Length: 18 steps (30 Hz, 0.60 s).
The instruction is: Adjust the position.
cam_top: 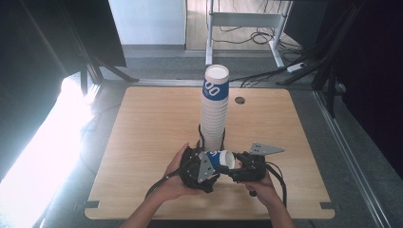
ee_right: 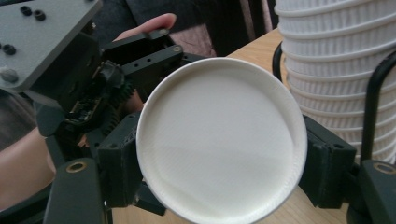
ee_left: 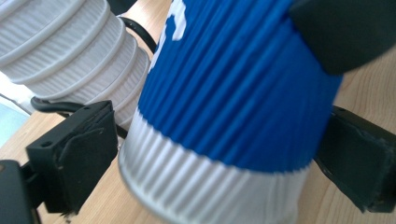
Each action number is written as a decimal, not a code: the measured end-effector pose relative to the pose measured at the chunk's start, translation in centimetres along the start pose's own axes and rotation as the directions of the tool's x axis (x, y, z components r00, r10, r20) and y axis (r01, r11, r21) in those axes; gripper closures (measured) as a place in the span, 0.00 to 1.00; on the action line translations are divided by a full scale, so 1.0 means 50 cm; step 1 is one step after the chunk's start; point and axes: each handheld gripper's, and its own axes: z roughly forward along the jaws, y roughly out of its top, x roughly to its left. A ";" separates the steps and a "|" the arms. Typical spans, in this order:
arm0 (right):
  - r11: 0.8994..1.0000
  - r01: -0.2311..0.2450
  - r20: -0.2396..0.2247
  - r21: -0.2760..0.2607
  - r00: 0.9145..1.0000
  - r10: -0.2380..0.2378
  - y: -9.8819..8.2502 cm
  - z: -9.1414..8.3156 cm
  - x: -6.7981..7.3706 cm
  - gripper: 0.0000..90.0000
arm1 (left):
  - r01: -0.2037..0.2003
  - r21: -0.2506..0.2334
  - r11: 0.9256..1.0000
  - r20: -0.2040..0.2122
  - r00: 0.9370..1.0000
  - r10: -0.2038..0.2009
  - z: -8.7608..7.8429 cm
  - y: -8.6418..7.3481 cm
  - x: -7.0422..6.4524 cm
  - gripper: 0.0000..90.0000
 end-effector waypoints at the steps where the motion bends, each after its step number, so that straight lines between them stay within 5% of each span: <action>1: 1.000 0.000 0.000 0.000 1.000 0.000 0.000 0.000 0.000 0.30 | 0.000 0.000 1.000 0.000 1.000 0.000 0.000 0.000 0.000 0.05; 10: 1.000 0.012 -0.016 0.007 1.000 -0.012 0.002 0.002 0.005 0.30 | -0.043 0.013 0.999 0.009 0.999 0.043 0.001 -0.002 0.000 0.13; 18: 1.000 0.012 -0.014 0.000 1.000 -0.012 0.003 0.001 0.004 0.30 | -0.017 0.015 1.000 0.044 0.999 0.016 -0.006 -0.005 0.007 0.11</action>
